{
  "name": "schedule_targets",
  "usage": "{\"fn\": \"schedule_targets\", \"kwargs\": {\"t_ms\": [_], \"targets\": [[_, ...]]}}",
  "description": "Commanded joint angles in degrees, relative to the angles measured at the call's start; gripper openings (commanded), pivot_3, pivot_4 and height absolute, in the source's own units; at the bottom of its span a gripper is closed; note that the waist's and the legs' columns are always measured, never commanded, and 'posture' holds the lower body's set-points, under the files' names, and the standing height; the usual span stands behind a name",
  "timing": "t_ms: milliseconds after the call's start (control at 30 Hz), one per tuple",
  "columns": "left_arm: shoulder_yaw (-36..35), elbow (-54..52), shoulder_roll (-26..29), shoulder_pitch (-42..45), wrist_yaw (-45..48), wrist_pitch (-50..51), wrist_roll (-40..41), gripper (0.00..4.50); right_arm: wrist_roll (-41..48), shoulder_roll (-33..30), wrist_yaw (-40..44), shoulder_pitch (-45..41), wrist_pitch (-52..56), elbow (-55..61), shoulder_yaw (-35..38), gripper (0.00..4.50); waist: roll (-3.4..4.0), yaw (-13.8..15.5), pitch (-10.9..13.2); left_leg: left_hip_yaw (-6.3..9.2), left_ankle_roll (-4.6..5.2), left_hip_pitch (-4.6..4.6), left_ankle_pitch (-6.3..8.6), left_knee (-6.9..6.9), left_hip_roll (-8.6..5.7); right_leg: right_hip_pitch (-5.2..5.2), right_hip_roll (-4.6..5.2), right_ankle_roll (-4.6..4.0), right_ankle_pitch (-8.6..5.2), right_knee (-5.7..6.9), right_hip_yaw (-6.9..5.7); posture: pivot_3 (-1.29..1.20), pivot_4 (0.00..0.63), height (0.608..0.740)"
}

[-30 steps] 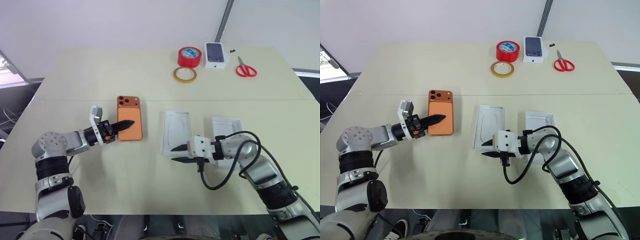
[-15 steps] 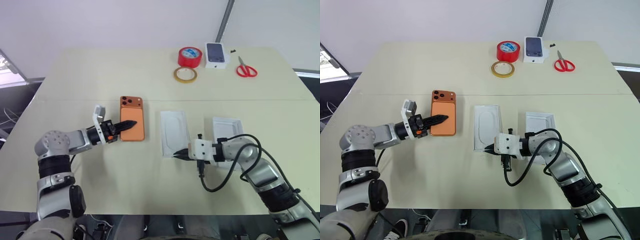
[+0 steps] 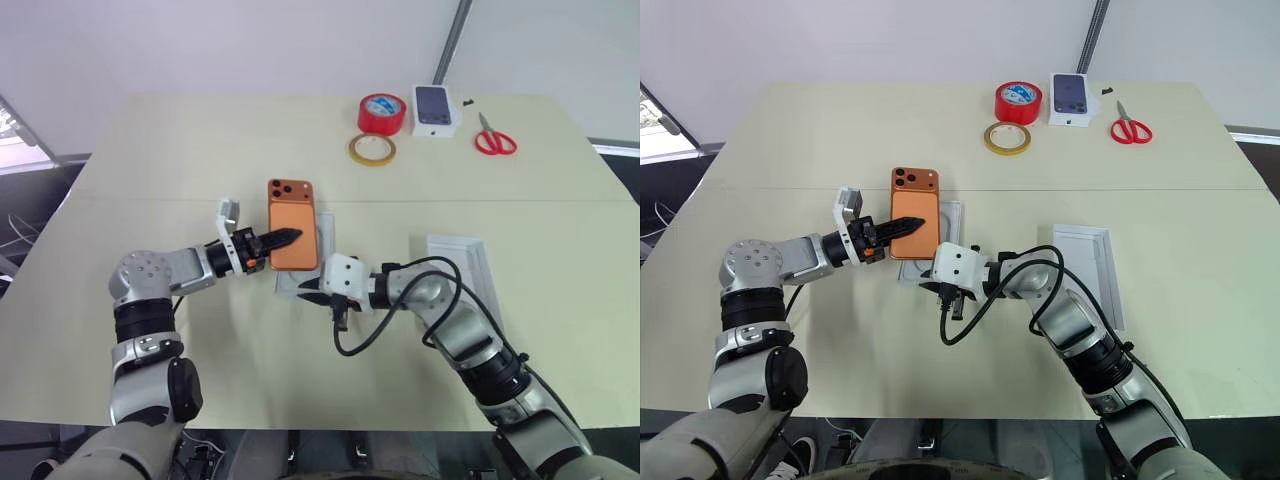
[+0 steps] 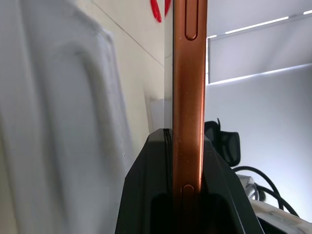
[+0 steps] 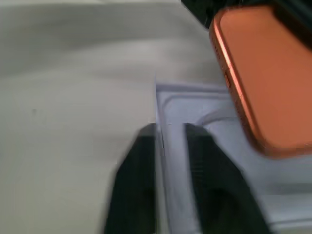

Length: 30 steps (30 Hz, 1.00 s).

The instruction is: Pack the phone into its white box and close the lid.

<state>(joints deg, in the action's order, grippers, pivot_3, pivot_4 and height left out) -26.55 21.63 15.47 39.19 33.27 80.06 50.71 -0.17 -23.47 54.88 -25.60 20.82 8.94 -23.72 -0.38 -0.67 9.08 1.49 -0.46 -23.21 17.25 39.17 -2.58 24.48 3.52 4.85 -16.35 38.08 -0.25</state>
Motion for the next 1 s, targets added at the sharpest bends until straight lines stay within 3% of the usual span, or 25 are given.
{"fn": "schedule_targets", "kwargs": {"t_ms": [33, 100, 300, 433, 467, 533, 700, 1000], "targets": [[-0.2, -1.1, -0.1, 1.0, 0.7, -1.8, 1.2, 0.0, 6.7, -1.2, 3.5, 0.2, 0.6, 5.8, 3.9, 2.96, 0.0, 0.0, 0.0, 0.0, 0.0, 0.0, 0.0, 0.0, 0.0, 0.0, 0.0, 0.0, 0.0, 0.0, 0.0, 0.0, 0.15, 0.74], [0.0, -1.0, -0.2, 1.0, 0.7, -1.7, 1.5, 0.0, 10.0, -3.5, 6.0, 0.4, 1.1, 8.1, 6.4, 3.95, 0.0, 0.0, 0.0, 0.0, -0.01, 0.0, 0.0, 0.0, 0.0, 0.0, 0.0, 0.0, 0.0, 0.0, 0.0, 0.0, 0.15, 0.74], [1.7, -2.8, 0.1, -0.7, 1.3, -1.0, 1.6, 0.0, 8.2, -10.6, 5.4, 0.5, -5.7, -1.5, 11.7, 3.95, -0.01, 0.0, 0.0, 0.0, 0.0, 0.0, 0.0, 0.0, 0.0, -0.02, 0.0, 0.0, 0.0, -0.01, 0.0, 0.0, 0.15, 0.74], [2.7, -2.1, 0.9, -1.9, 1.1, -1.3, 0.6, 0.0, 5.0, -11.6, 3.3, -0.8, -11.7, -7.9, 11.6, 3.95, -0.01, -0.2, 0.0, -0.01, 0.0, 0.01, -0.01, 0.0, 0.01, -0.02, 0.0, 0.0, 0.0, 0.0, 0.0, 0.0, 0.15, 0.74], [3.0, -2.0, 1.2, -2.1, 1.0, -0.7, 0.6, 1.0, 4.9, -11.2, 3.0, -1.1, -12.4, -8.3, 11.6, 3.99, -0.01, -0.3, 0.0, -0.02, -0.01, 0.01, -0.01, -0.01, 0.02, 0.0, -0.01, 0.0, 0.0, 0.01, 0.0, 0.0, 0.15, 0.74], [4.2, -2.9, 1.8, -2.5, 1.4, -0.6, 0.4, 1.77, 4.7, -10.5, 2.7, -1.5, -12.9, -8.9, 11.3, 3.99, -0.01, -0.3, 0.0, -0.02, -0.03, 0.01, -0.02, -0.02, 0.03, 0.01, -0.02, 0.0, 0.0, 0.03, 0.0, 0.0, 0.15, 0.74], [6.8, -6.0, 3.6, -2.5, 1.5, 2.3, 0.7, 4.23, 3.7, -8.7, 2.2, -2.3, -14.4, -10.0, 9.8, 3.99, -0.01, -0.1, 0.0, -0.01, -0.03, 0.03, -0.03, 0.0, 0.03, -0.02, -0.02, 0.0, 0.0, 0.03, 0.0, 0.0, 0.15, 0.74], [8.4, -9.5, 6.6, -1.1, 0.1, 5.8, 0.6, 4.23, 2.3, -7.4, 1.5, -3.5, -16.5, -12.7, 9.1, 3.99, 0.0, -0.1, 0.0, -0.01, -0.03, 0.04, -0.03, 0.0, 0.03, -0.03, -0.02, 0.0, 0.0, 0.04, 0.0, 0.0, 0.15, 0.74]]}}
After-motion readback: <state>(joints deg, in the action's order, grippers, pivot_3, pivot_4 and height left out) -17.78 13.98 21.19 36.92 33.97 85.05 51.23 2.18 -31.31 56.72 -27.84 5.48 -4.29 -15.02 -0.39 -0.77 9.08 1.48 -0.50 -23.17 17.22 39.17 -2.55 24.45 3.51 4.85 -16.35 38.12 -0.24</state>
